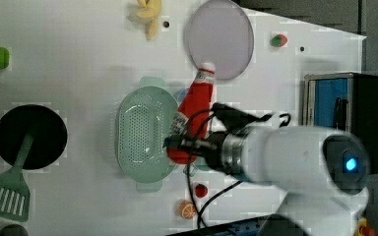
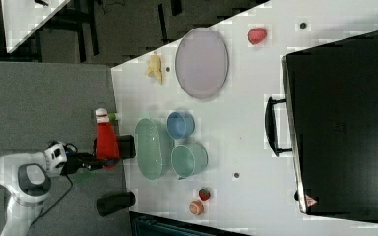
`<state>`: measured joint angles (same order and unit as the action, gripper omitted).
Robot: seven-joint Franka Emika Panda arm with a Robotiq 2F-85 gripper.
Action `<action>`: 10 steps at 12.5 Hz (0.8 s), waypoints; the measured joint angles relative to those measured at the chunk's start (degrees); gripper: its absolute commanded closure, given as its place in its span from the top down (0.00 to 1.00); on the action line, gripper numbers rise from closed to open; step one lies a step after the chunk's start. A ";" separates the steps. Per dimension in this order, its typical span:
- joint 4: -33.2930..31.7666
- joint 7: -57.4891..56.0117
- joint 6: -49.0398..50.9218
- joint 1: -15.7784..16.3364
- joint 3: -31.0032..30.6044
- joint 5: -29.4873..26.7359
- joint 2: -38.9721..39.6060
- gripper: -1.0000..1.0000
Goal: Pick ketchup from strainer and place it on the table
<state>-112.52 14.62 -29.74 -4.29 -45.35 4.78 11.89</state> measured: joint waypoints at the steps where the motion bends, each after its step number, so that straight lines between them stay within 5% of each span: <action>1: 2.07 -1.05 2.71 -0.63 0.95 0.15 -0.02 0.60; 10: 6.04 -19.28 8.87 -7.55 20.73 0.34 -0.60 0.60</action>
<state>-106.48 -4.66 -20.87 -11.84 -24.62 5.13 11.29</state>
